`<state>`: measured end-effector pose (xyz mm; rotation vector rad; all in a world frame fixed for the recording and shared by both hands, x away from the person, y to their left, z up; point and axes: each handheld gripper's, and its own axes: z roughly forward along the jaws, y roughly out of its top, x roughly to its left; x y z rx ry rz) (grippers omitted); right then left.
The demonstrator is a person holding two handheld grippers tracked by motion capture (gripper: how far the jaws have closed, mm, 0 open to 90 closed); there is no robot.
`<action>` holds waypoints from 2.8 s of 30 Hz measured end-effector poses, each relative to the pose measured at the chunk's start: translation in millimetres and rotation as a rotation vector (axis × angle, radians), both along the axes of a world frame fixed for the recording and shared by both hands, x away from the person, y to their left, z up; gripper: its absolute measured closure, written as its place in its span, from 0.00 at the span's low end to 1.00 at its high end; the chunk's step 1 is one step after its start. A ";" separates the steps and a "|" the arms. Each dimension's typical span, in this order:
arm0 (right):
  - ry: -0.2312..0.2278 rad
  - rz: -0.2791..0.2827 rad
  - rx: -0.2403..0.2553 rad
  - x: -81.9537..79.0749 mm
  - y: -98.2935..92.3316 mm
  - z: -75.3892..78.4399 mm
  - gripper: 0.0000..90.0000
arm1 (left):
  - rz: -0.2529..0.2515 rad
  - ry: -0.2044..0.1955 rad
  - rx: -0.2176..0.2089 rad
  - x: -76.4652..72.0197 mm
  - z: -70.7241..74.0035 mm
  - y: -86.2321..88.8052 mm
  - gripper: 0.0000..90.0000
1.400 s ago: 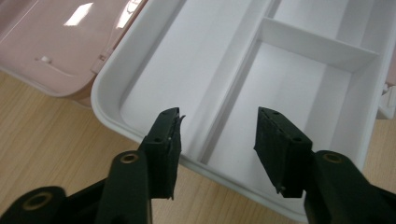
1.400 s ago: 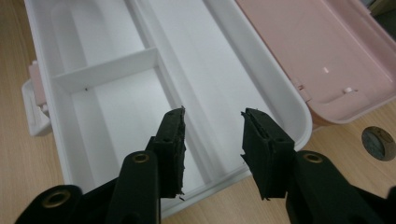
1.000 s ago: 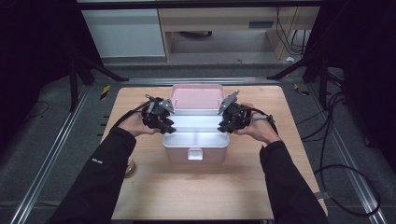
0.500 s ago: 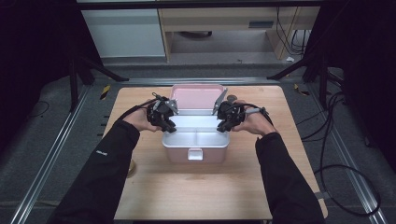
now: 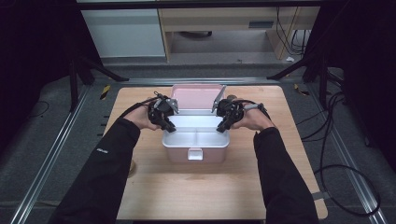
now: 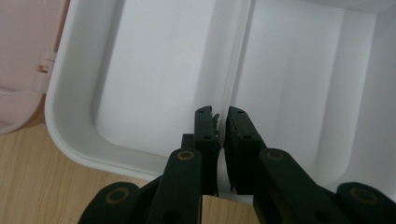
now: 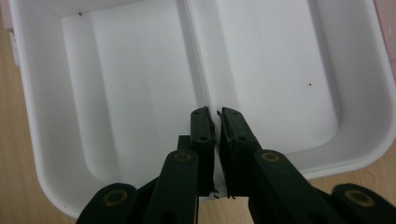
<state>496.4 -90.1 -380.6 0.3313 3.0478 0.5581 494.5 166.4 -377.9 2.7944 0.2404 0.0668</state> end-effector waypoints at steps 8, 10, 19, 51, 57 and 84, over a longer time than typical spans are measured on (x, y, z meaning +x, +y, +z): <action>-0.014 0.023 0.005 -1.0 -1.0 2.9 0.95 | -0.031 -0.002 0.000 1.4 4.9 0.7 0.95; -0.025 0.036 0.006 -1.9 -1.2 5.4 0.96 | -0.028 -0.012 -0.015 1.1 7.6 1.9 0.95; -0.106 0.066 -0.002 -12.5 2.5 43.2 0.96 | -0.020 -0.069 -0.096 -10.1 41.2 14.5 0.95; -0.113 0.178 0.031 -157.2 7.3 46.4 0.98 | -0.081 -0.049 -0.048 -163.1 48.3 17.4 0.97; -0.084 0.198 0.029 -177.9 8.2 24.2 0.99 | -0.074 -0.020 -0.062 -182.5 27.5 18.8 0.97; 0.021 0.140 -0.004 -172.9 3.0 -86.6 0.97 | -0.078 0.066 -0.044 -171.4 -82.5 5.4 0.97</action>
